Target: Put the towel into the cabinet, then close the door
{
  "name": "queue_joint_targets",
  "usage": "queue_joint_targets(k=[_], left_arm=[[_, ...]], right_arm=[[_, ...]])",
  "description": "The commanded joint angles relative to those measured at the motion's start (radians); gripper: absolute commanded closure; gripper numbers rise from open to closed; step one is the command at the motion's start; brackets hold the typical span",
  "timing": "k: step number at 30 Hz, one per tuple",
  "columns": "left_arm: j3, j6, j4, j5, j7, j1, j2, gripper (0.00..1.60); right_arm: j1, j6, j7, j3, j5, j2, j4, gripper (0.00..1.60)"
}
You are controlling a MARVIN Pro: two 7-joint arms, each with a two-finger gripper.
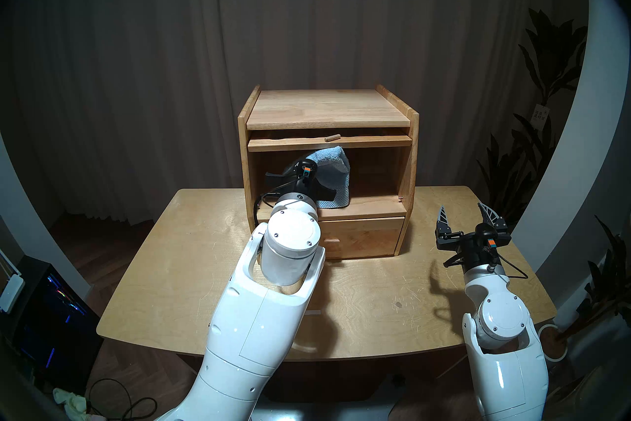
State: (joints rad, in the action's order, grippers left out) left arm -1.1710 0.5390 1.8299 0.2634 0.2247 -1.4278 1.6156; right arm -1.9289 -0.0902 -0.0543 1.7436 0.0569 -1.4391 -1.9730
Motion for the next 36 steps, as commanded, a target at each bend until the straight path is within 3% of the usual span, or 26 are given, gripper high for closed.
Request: queue_joint_targets(k=[1, 10, 12, 14, 15, 16, 19, 25, 29, 36], left_arm=[[-0.002, 0.081, -0.030, -0.040, 0.055, 0.115, 0.044, 1.60], [-0.015, 0.183, -0.111, -0.127, 0.179, 0.194, 0.082, 1.60], [-0.018, 0.186, -0.123, -0.157, 0.210, 0.209, 0.092, 1.60], [-0.018, 0.155, -0.124, -0.237, 0.253, 0.212, 0.096, 1.60], [-0.012, 0.140, -0.098, -0.273, 0.276, 0.182, 0.082, 1.60], [0.002, 0.075, -0.036, -0.307, 0.240, 0.118, 0.047, 1.60], [0.043, 0.063, -0.019, -0.319, 0.235, 0.050, 0.005, 1.60], [0.115, 0.048, 0.005, -0.337, 0.264, 0.008, -0.020, 1.60], [0.164, -0.017, 0.015, -0.308, 0.312, -0.051, -0.074, 1.60], [0.130, -0.133, 0.048, -0.282, 0.401, -0.127, -0.110, 1.60]], right_arm=[[0.005, -0.007, 0.000, -0.002, 0.001, 0.001, -0.026, 0.00], [0.002, -0.008, 0.000, -0.002, 0.001, 0.000, -0.031, 0.00], [0.001, -0.008, 0.000, -0.002, 0.001, 0.000, -0.033, 0.00], [-0.001, -0.008, 0.000, -0.002, 0.001, -0.001, -0.037, 0.00], [-0.002, -0.008, 0.000, -0.001, 0.001, -0.001, -0.038, 0.00], [-0.002, -0.008, 0.000, -0.001, 0.001, -0.001, -0.038, 0.00], [0.001, -0.007, 0.000, -0.002, 0.001, 0.000, -0.033, 0.00], [0.003, -0.006, 0.000, -0.001, 0.001, 0.000, -0.029, 0.00], [0.002, -0.007, 0.000, -0.001, 0.001, 0.000, -0.031, 0.00], [0.000, -0.007, 0.000, -0.001, 0.001, -0.001, -0.035, 0.00]])
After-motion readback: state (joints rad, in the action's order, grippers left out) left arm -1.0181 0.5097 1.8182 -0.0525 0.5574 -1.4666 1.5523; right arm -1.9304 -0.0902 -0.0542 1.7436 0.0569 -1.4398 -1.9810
